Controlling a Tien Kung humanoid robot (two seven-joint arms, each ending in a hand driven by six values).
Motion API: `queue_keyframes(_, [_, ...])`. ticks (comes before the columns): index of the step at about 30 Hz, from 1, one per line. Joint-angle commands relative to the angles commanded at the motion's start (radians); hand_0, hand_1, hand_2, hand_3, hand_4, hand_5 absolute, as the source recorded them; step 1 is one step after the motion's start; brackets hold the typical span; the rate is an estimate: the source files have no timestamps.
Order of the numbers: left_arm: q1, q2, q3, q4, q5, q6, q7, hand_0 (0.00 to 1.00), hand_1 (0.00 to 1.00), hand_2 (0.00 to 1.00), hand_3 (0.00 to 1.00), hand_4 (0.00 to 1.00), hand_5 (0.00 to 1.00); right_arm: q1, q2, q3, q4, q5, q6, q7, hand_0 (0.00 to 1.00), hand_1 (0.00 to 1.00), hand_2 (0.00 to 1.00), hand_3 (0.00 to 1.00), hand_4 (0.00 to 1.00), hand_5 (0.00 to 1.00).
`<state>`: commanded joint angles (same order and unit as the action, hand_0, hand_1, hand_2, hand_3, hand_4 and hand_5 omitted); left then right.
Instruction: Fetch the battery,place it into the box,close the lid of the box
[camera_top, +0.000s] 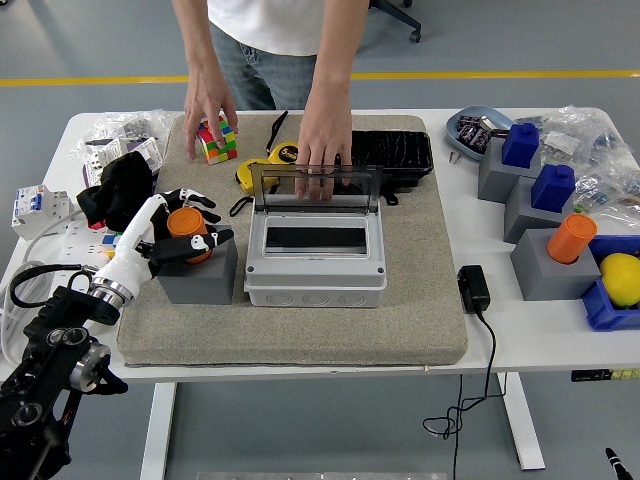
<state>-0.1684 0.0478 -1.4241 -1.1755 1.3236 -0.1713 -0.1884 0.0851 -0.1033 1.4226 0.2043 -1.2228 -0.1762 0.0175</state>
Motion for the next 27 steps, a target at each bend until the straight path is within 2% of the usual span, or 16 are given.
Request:
queue_keyframes(5, [0.002,0.000,0.004,0.002,-0.014,0.016,-0.008,0.362,0.481,0.360,0.416,0.998,0.002,-0.002,0.000,0.001,0.000,-0.001,0.000,0.000,0.863,0.848,0.803,0.823,0.998,0.998])
queue_keyframes(6, [0.003,0.000,0.005,0.002,-0.018,0.021,-0.010,0.311,0.432,0.332,0.382,0.998,0.002,-0.002,0.000,0.002,0.001,-0.001,0.000,0.000,0.864,0.848,0.803,0.823,0.998,0.998])
queue_keyframes(11, [0.004,-0.001,0.008,0.007,-0.035,0.033,-0.015,0.311,0.432,0.332,0.382,0.998,0.002,-0.002,0.000,0.008,0.001,-0.004,0.000,-0.001,0.864,0.848,0.803,0.823,0.998,0.998])
queue_keyframes(12, [0.004,0.000,0.009,0.007,-0.038,0.035,-0.016,0.262,0.393,0.291,0.328,0.998,0.002,-0.002,0.000,0.009,0.001,-0.005,0.000,-0.001,0.863,0.848,0.803,0.822,0.998,0.998])
queue_keyframes(17, [0.005,0.000,0.014,0.009,-0.050,0.041,-0.017,0.262,0.393,0.291,0.328,0.998,0.002,-0.004,0.000,0.016,0.001,-0.008,0.000,-0.001,0.863,0.848,0.803,0.822,0.998,0.998])
queue_keyframes(18, [0.005,0.000,0.015,0.010,-0.053,0.043,-0.018,0.206,0.329,0.250,0.272,0.998,0.002,-0.004,0.000,0.017,0.001,-0.009,-0.001,-0.001,0.863,0.848,0.803,0.822,0.998,0.998])
queue_keyframes(23, [0.007,0.000,0.037,0.013,-0.077,0.065,-0.025,0.206,0.329,0.250,0.272,0.998,0.002,-0.005,-0.001,0.028,0.002,-0.015,-0.001,-0.002,0.863,0.848,0.803,0.822,0.998,0.998])
queue_keyframes(24, [0.007,0.000,0.043,0.014,-0.085,0.070,-0.027,0.159,0.221,0.197,0.209,0.998,0.002,-0.004,-0.001,0.030,0.003,-0.016,-0.001,-0.002,0.863,0.848,0.802,0.822,0.998,0.998])
queue_keyframes(27, [0.007,-0.001,0.062,0.017,-0.106,0.082,-0.032,0.159,0.221,0.197,0.209,0.998,0.002,-0.003,-0.001,0.036,0.002,-0.019,-0.001,-0.002,0.863,0.848,0.802,0.822,0.998,0.998])
